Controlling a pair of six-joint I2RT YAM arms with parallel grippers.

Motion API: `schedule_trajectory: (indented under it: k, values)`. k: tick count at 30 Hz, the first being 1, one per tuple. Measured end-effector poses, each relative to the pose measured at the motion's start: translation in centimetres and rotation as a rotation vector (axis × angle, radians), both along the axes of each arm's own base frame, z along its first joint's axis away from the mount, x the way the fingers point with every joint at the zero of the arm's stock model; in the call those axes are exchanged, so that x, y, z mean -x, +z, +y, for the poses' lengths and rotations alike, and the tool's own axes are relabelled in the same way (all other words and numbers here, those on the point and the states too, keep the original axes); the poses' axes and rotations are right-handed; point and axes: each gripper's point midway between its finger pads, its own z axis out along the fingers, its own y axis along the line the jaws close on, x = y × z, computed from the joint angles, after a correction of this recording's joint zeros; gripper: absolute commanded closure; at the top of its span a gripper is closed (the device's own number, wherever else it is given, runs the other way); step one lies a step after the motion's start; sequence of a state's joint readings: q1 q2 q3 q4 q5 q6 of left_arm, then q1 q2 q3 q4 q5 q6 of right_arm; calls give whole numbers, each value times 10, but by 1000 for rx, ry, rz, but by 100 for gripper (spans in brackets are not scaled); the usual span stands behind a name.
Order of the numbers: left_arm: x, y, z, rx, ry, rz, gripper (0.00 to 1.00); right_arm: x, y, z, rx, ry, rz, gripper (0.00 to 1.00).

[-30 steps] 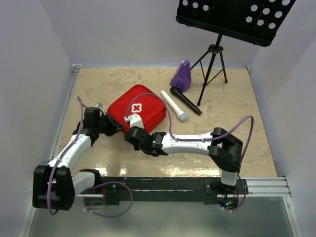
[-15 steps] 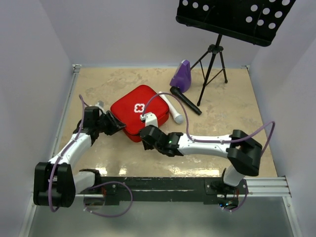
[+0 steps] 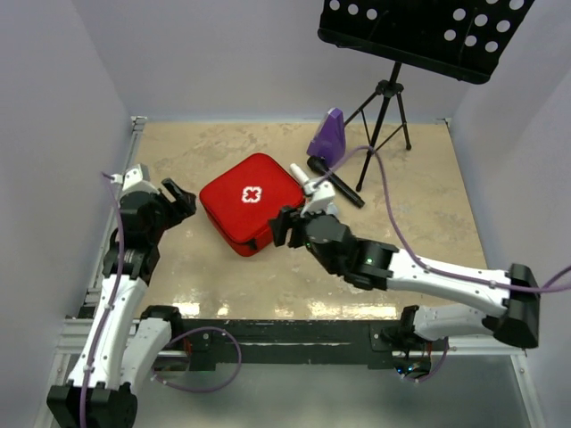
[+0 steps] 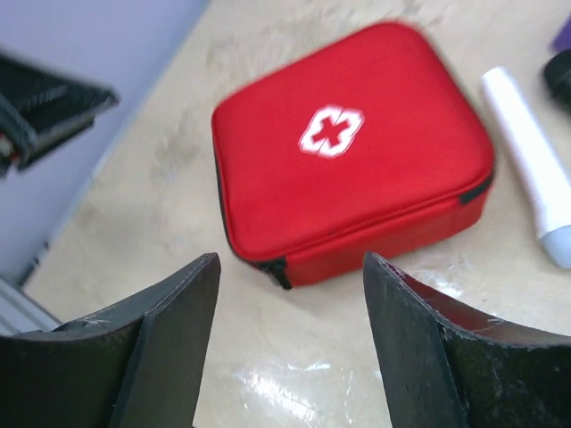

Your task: Organize the medicine kit

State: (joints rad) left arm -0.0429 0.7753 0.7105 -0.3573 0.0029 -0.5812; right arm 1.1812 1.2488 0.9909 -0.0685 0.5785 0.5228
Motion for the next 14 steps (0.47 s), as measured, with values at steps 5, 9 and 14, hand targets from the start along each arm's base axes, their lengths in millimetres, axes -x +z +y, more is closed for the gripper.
schedule_trajectory:
  k: [5,9,14]
  values:
    - [11,3,29,-74,156,-49,19,-3,35,-60,-166,-169,-100,4]
    - [9,-21,40,-120,215,45,19,-5,36,-93,-209,-277,-123,1]
    - [9,-51,41,-150,214,172,20,-5,33,-111,-222,-343,-112,1]
